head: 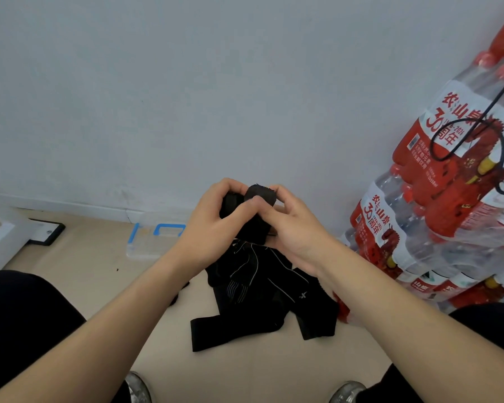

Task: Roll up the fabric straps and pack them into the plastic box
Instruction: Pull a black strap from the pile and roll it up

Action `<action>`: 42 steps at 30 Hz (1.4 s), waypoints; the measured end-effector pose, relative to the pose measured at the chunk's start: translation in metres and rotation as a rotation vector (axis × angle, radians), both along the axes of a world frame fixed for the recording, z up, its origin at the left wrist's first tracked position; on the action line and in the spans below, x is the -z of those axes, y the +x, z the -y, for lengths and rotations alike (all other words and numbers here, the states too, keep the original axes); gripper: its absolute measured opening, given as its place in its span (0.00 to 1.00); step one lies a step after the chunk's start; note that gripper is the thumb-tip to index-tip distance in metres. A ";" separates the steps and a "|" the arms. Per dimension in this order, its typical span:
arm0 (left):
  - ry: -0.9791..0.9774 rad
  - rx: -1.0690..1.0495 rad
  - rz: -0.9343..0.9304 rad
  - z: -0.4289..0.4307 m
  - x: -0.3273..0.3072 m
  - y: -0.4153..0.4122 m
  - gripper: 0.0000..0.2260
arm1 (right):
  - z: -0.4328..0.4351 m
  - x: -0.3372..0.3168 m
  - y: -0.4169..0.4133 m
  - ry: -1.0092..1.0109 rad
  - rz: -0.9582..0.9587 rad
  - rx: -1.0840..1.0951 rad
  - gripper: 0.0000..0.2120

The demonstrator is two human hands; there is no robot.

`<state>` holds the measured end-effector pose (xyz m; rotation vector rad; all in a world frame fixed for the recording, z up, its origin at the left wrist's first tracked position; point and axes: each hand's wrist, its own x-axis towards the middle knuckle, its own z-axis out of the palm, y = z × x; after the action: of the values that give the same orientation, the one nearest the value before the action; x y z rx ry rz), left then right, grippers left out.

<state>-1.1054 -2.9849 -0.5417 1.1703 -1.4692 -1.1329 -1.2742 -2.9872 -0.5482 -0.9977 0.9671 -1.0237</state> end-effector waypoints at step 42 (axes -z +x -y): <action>0.325 0.402 0.185 -0.020 0.040 0.051 0.15 | -0.017 0.069 0.026 -0.253 -0.707 0.279 0.20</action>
<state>-1.0542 -2.9647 -0.5812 1.2570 -1.7605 -1.6212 -1.2479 -2.9701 -0.6169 -1.5162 1.6155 -1.0547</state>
